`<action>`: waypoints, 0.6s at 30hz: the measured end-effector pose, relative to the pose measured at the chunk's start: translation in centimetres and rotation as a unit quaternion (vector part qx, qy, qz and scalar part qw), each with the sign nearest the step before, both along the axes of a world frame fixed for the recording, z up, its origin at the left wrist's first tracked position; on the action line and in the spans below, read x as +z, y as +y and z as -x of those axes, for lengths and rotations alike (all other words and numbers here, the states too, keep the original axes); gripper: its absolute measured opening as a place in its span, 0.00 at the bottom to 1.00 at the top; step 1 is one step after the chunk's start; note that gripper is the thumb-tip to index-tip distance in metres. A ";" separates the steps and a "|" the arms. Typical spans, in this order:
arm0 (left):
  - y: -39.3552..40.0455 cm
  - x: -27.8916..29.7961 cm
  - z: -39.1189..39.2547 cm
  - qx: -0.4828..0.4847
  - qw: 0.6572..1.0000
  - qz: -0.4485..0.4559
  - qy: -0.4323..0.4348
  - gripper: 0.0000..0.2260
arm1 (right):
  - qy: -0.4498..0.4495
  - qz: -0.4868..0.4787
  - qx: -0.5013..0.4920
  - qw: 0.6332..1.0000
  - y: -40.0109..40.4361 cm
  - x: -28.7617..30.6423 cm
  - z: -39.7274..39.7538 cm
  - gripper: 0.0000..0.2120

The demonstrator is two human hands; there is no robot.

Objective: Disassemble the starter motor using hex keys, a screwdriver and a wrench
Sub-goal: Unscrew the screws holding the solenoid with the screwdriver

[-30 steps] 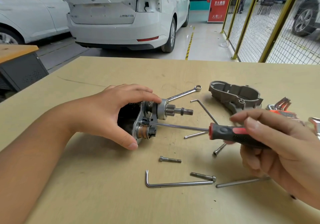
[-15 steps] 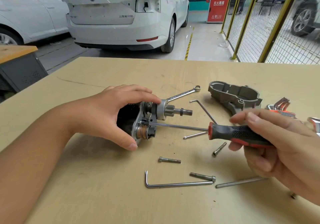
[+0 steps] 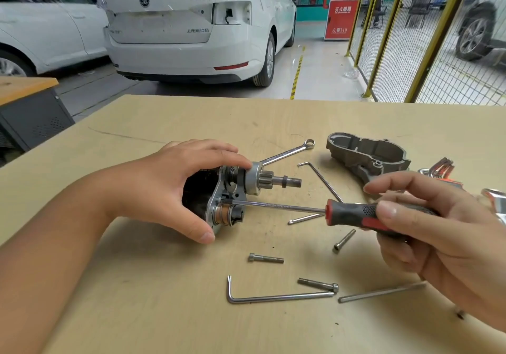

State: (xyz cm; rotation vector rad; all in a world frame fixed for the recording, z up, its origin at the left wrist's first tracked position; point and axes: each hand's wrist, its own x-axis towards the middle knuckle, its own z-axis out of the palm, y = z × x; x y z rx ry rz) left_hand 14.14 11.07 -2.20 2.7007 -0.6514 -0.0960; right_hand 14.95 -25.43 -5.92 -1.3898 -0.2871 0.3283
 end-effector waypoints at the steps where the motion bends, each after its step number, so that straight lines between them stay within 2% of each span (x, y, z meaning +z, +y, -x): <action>1: 0.0 0.0 0.0 0.000 1.000 0.000 0.001 0.47 | -0.003 -0.004 0.000 1.000 -0.1 -0.1 0.0 0.35; 4: 0.0 0.1 -0.1 0.001 1.000 0.000 0.003 0.46 | -0.010 0.004 -0.014 1.000 -0.1 -0.1 0.1 0.36; 8: 0.4 -0.2 -0.3 0.002 1.000 -0.001 0.010 0.46 | -0.027 0.071 -0.010 0.997 0.4 0.5 0.6 0.36; 10: 0.8 -0.5 -0.5 0.000 1.000 0.003 0.008 0.47 | -0.027 0.065 -0.017 0.997 0.4 0.7 0.7 0.35; 15: 1.9 -1.7 -1.3 -0.004 0.999 -0.009 -0.040 0.50 | -0.036 0.014 -0.017 0.999 0.2 0.6 0.6 0.19; 18: 2.3 -2.2 -1.7 -0.010 0.998 -0.004 -0.065 0.48 | -0.023 0.022 -0.017 0.999 0.2 0.5 0.6 0.16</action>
